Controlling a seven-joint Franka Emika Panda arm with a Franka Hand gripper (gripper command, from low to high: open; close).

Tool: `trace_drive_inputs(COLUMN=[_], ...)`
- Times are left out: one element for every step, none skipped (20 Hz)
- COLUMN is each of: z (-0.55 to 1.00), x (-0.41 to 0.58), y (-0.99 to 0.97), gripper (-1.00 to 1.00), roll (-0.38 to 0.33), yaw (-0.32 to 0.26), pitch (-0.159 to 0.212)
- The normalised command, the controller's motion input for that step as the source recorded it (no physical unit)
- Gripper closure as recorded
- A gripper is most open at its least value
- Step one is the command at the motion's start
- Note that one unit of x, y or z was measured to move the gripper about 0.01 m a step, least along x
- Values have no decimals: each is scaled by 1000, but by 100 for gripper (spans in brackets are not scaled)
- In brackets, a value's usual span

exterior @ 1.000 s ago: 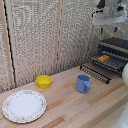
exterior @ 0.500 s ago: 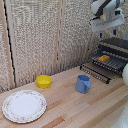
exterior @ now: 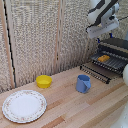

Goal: Kindly employ your clamp to softly take hold of the bread. Delicately rest it on the oven pan, verifying that it is even on the surface. Using your clamp and attentiveness, smoothly glide the pan into the oven and along the appropriate brackets, securing it in position.

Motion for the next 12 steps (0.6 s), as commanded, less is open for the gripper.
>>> trace_drive_inputs(z=[-60,-46,-37,-20,-9,-3,-11,-3,0,0,0,0], x=[-149,-154,-160,-163,-169,-166,-140,-103,-20,0,0,51], y=[0,0,0,0,0,0,0,0,0,0,0,26], gripper=[-100,-100,-100,-100,-100,-100,-100,-100,-100,-100,-100,-100], roll=[-305,-306,-309,-312,-316,-316,-319,-317,-314,-312,-305,-294], yaw=[231,230,229,226,224,224,227,227,222,215,211,199], pitch=[157,159,159,155,150,144,118,97,84,85,79,83])
